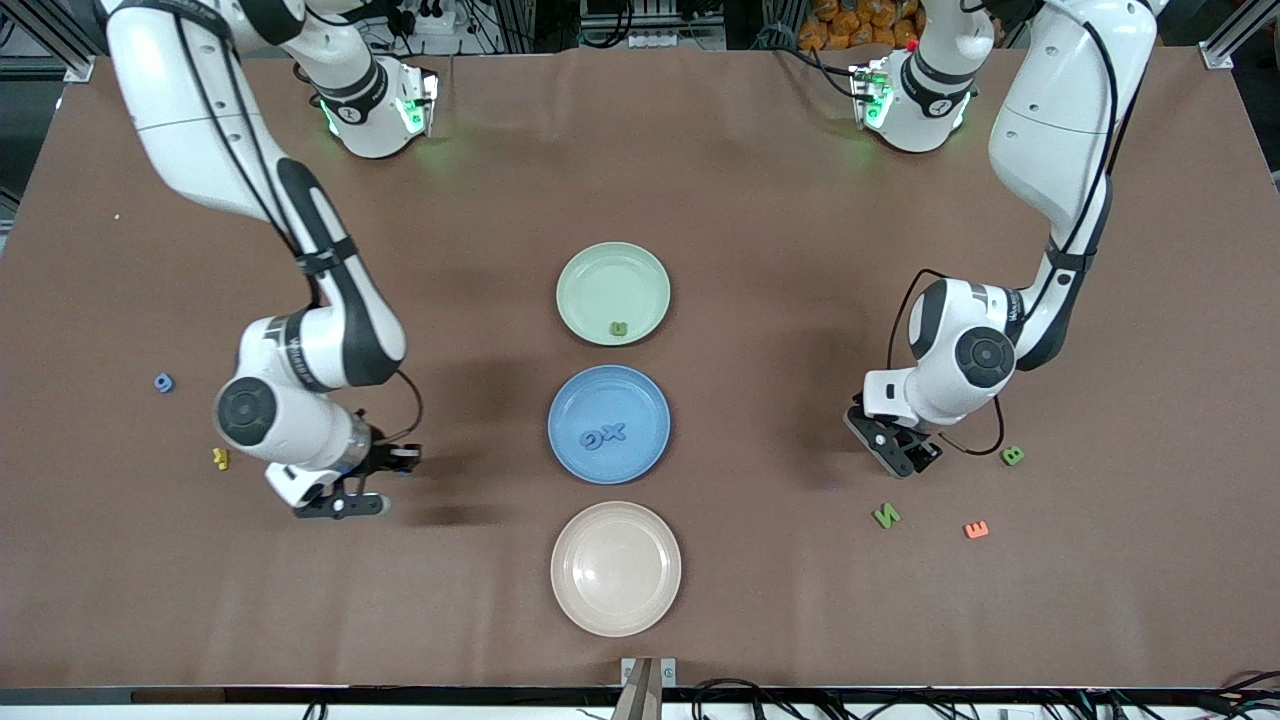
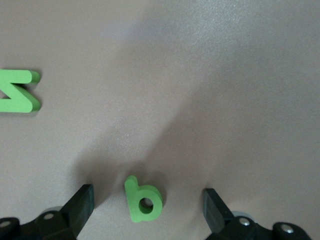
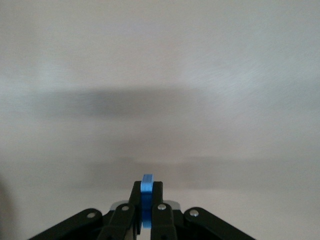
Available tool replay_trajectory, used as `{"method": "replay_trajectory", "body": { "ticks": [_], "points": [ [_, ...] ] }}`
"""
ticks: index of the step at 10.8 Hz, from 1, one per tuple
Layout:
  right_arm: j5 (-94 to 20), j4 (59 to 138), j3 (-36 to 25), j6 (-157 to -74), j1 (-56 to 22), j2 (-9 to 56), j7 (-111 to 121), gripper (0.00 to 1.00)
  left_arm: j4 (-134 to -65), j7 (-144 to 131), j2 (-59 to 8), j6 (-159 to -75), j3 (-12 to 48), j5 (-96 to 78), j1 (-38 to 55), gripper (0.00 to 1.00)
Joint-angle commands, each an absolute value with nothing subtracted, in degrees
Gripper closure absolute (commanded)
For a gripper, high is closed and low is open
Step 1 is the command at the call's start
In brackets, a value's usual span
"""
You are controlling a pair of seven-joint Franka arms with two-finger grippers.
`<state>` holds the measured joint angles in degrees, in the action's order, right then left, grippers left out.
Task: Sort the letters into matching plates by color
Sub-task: 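Carry the blue letter to the blue plate and open the right gripper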
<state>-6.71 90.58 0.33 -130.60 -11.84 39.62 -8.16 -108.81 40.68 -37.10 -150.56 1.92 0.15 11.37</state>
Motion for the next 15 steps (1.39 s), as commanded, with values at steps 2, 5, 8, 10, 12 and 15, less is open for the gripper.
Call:
{"method": "replay_trajectory", "body": {
  "ticks": [2,5,8,10,12,15],
  "points": [
    [-11.15,90.88,1.32,-130.52,-19.31,38.67,-25.71,1.0,-108.1,39.99,-38.41,-151.17,2.72,-1.84,10.99,0.7],
    [-11.95,89.74,1.32,-130.69,-24.86,39.2,-39.07,1.0,-108.19,39.99,-38.32,-151.17,2.81,-2.29,10.99,0.77],
    [-13.78,89.03,1.41,-131.22,-29.52,39.55,-44.9,1.0,-108.19,39.99,-38.23,-151.17,2.73,-2.29,10.9,0.83],
    [-15.55,87.37,1.41,-132.1,-31.72,40.78,-46.92,1.0,-108.19,40.08,-38.15,-151.17,2.72,-2.37,10.9,0.94],
    [-15.47,85.09,1.32,-132.1,-33.74,42.27,-48.34,0.98,-108.19,40.08,-38.14,-151.17,2.72,-2.37,10.9,0.96],
    [-14.94,84.9,1.14,-135.51,-34.8,43.06,-47.38,0.0,-108.02,40.25,-38.06,-151.17,2.72,-2.29,10.72,1.0]
  ]
}}
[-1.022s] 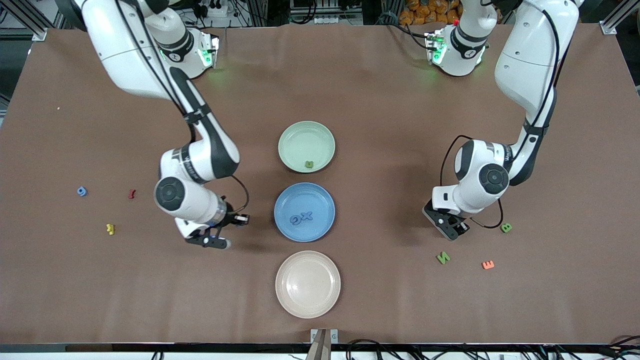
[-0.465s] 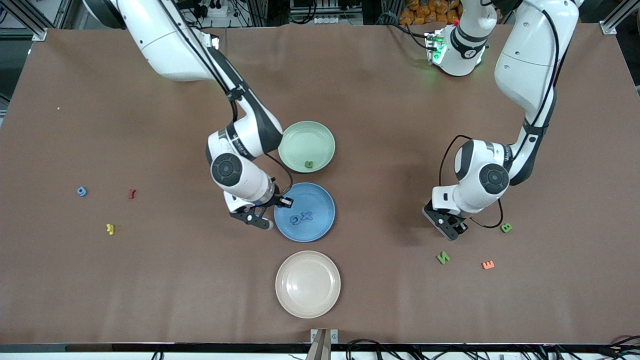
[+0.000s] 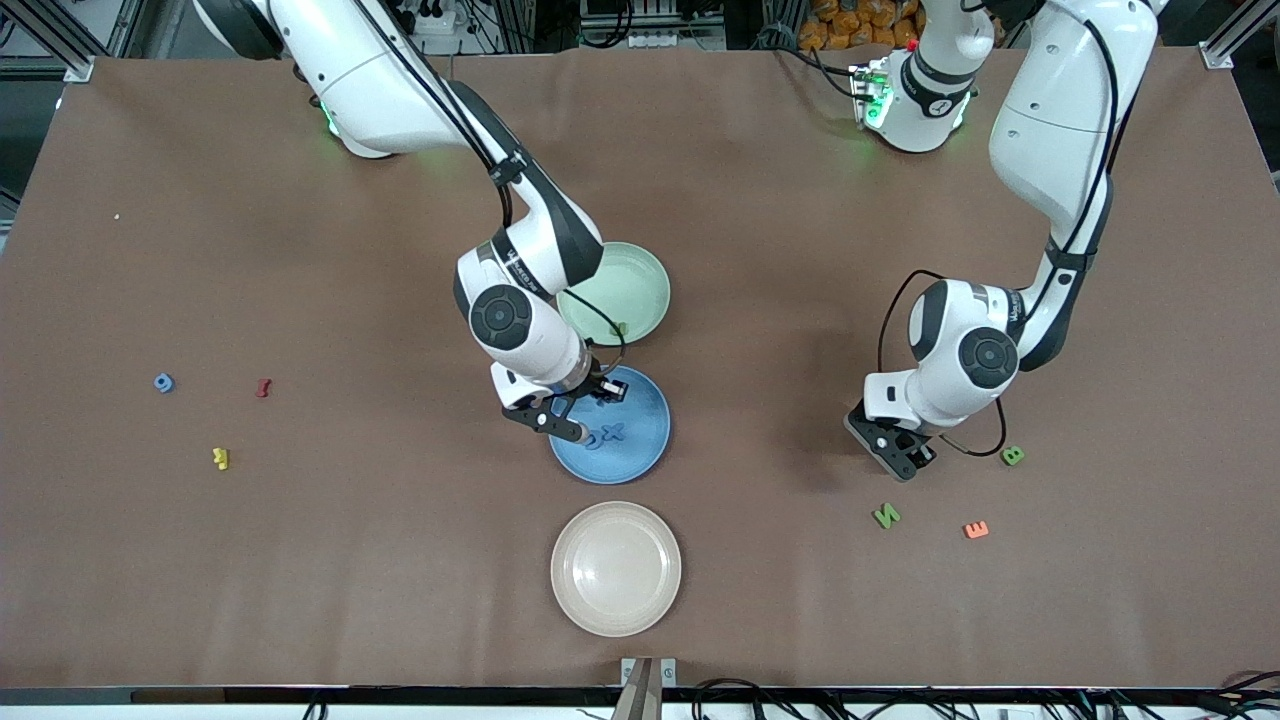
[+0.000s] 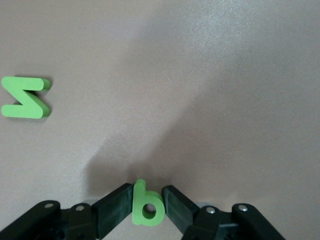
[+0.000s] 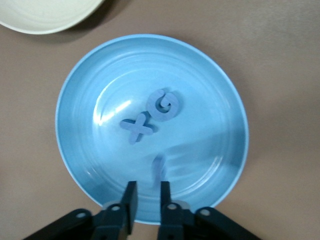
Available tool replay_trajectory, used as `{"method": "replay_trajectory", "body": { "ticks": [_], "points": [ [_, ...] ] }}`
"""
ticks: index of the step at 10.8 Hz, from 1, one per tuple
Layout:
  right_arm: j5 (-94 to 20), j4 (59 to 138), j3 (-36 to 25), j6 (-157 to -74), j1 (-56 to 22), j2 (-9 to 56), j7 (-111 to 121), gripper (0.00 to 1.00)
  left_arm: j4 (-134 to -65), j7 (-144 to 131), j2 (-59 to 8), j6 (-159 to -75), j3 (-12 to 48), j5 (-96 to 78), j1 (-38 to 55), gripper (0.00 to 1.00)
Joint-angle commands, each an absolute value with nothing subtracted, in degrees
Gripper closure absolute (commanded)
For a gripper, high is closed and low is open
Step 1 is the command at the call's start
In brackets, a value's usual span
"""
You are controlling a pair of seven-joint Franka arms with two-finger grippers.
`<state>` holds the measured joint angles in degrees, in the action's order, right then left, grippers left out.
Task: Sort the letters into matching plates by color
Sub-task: 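Grasp the green b with the left gripper while the right gripper withdraws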
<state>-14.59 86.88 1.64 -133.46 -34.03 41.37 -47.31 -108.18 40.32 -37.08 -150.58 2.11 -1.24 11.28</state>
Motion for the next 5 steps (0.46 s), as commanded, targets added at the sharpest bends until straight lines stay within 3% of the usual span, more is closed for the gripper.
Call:
{"method": "replay_trajectory", "body": {
  "ticks": [1,5],
  "points": [
    [-14.85,84.9,1.06,-135.61,-34.8,43.07,-46.76,0.0,-108.02,40.34,-37.97,-151.17,2.72,-2.29,10.81,1.0],
    [-14.77,85.34,0.18,-131.95,-31.48,41.32,-37.21,0.0,-107.93,40.34,-36.83,-150.47,2.72,-2.29,10.81,1.0]
  ]
}}
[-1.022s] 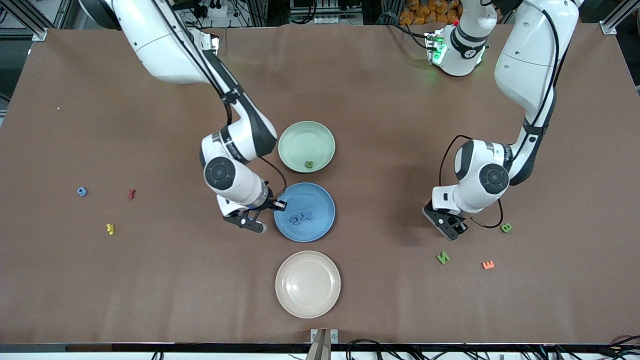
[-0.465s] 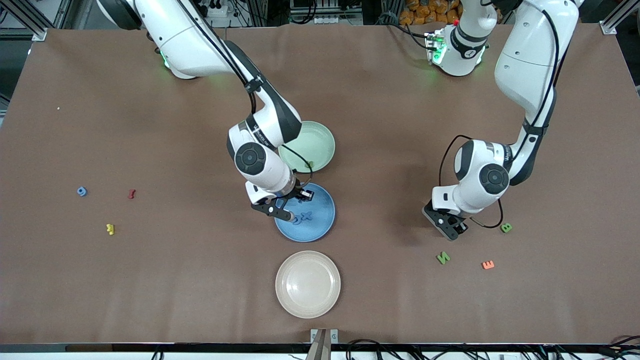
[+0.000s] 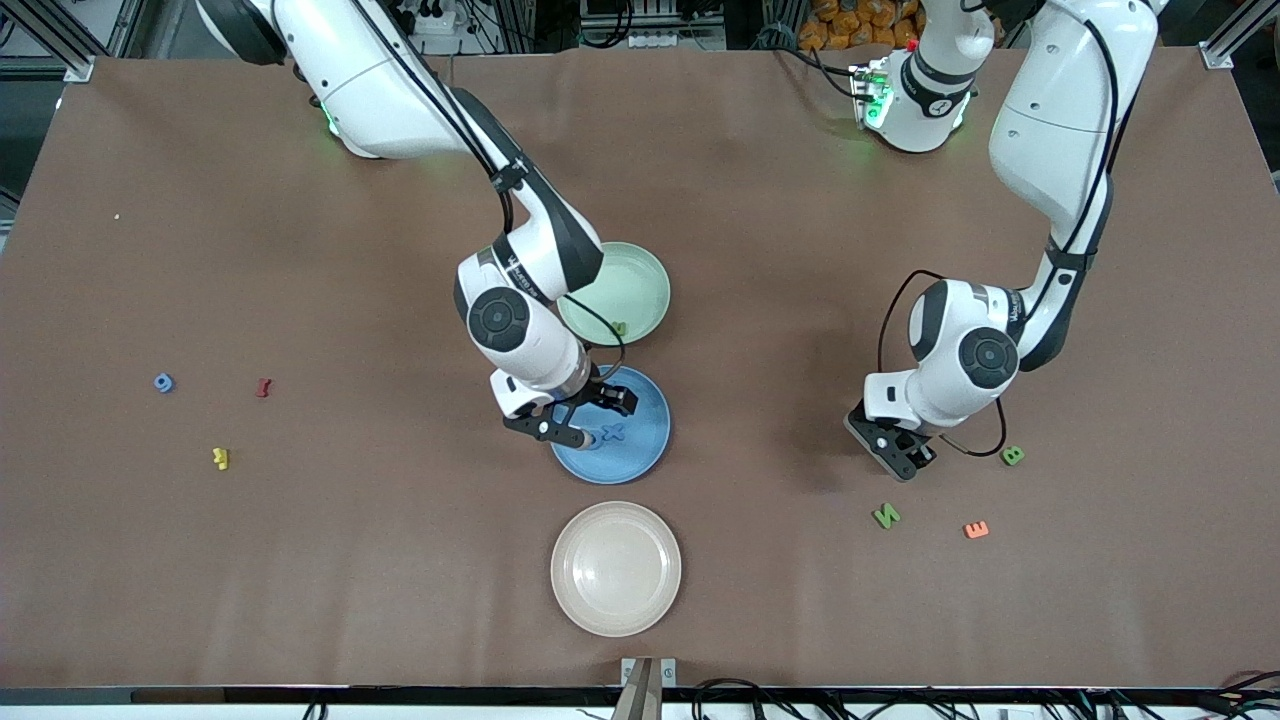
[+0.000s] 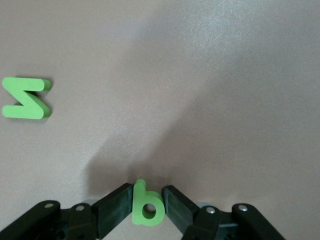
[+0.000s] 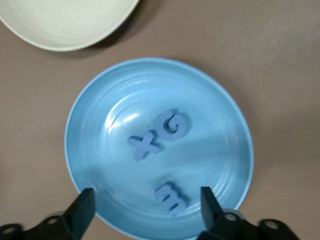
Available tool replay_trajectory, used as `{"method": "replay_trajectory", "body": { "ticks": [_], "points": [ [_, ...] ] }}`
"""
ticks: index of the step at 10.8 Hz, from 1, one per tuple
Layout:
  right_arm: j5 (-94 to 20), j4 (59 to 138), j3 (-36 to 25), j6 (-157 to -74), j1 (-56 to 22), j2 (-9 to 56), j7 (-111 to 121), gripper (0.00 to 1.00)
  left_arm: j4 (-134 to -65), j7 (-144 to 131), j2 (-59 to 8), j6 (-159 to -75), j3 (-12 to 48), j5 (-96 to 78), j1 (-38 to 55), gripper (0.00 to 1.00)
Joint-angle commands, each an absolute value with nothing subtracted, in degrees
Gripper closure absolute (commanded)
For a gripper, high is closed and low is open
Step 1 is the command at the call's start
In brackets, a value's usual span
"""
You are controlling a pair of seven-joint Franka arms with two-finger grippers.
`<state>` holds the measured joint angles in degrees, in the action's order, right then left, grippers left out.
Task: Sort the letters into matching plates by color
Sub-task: 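Grasp the green b with the left gripper while the right gripper withdraws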
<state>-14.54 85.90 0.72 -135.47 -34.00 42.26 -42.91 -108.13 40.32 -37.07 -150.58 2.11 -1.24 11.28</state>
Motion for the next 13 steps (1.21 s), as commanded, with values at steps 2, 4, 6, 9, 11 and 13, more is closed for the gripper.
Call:
{"method": "replay_trajectory", "body": {
  "ticks": [2,4,6,9,11,13],
  "points": [
    [-13.02,85.25,-0.09,-129.64,-28.32,39.82,-34.54,0.0,-107.49,40.25,-36.3,-149.16,2.72,-2.29,11.34,1.0],
    [-8.03,85.34,-0.09,-127.89,-25.07,38.77,-32.8,0.0,-106.96,38.34,-35.6,-147.57,2.72,-2.29,11.77,1.0],
    [-6.5,85.43,-0.09,-125.43,-21.46,37.36,-28.5,0.0,-106.96,35.7,-34.63,-146.34,2.81,-2.29,13.26,1.0],
    [-6.5,86.13,-0.09,-120.34,-13.56,34.73,-17.8,0.0,-106.96,28.24,-34.19,-145.64,2.81,-2.29,17.21,1.0],
    [-6.5,88.58,-0.09,-118.83,-8.64,33.23,-9.36,0.0,-106.88,20.96,-33.32,-144.59,2.72,-2.29,20.81,1.0],
    [-5.46,91.39,-0.09,-118.83,-4.94,32.52,0.83,0.0,-104.34,13.14,-32.96,-140.48,2.72,-2.2,24.76,1.0]
  ]
}}
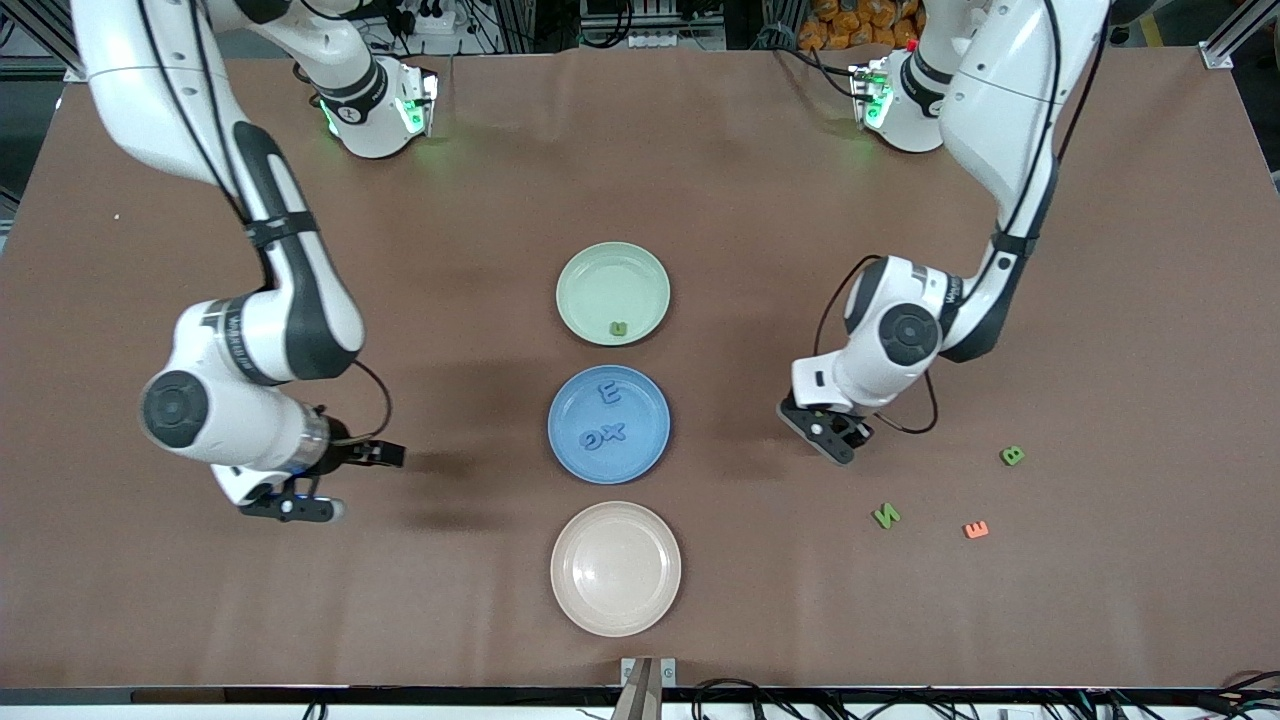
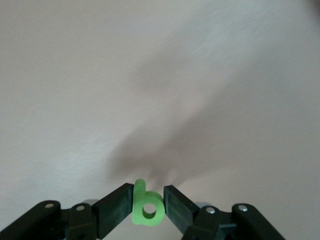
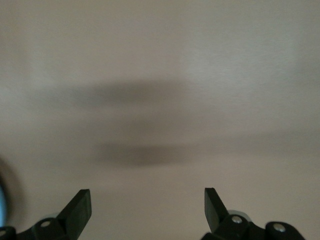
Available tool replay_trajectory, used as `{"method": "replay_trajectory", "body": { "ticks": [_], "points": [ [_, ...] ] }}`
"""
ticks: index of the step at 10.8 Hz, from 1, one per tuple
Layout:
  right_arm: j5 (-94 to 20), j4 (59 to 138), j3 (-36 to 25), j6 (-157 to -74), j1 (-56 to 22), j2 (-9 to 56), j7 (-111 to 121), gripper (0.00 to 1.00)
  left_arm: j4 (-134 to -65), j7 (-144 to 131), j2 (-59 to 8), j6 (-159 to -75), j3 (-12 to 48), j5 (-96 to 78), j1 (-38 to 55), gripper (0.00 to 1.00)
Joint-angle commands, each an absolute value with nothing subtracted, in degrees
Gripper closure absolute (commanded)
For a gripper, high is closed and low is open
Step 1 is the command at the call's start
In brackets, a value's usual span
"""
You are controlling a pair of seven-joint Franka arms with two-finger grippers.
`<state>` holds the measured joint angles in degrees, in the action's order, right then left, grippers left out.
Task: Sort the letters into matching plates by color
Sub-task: 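Carry the b onto the green plate while the right gripper reaches the blue 6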
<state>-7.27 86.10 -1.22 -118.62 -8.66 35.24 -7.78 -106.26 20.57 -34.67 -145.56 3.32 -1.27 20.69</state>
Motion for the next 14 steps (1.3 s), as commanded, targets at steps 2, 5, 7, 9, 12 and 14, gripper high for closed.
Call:
{"method": "replay_trajectory", "body": {
  "ticks": [2,5,7,9,12,14],
  "points": [
    [-3.0,94.38,-0.09,-118.74,-1.34,30.77,9.71,0.0,-100.74,4.52,-32.78,-135.55,2.64,-2.11,29.07,1.0],
    [-1.32,99.48,-0.09,-118.92,5.08,27.26,27.1,0.0,-97.04,-5.68,-32.7,-130.44,2.72,-2.02,34.08,1.0],
    [1.3,102.64,-0.09,-119.26,7.81,25.32,33.64,0.0,-96.16,-12.79,-32.69,-129.73,2.81,-2.29,37.51,1.0],
    [3.42,105.02,-0.09,-119.53,10.44,23.91,41.27,0.0,-96.15,-18.95,-32.7,-129.64,2.73,-2.29,41.12,1.0],
    [4.31,105.73,-0.09,-121.02,16.76,23.64,57.6,0.0,-96.24,-26.25,-32.52,-128.85,4.91,-2.29,44.03,1.0],
    [4.31,105.73,0.0,-122.07,20.99,24.17,66.06,0.0,-96.15,-31.88,-32.26,-128.85,5.71,-2.2,46.31,1.0]
  ]
}}
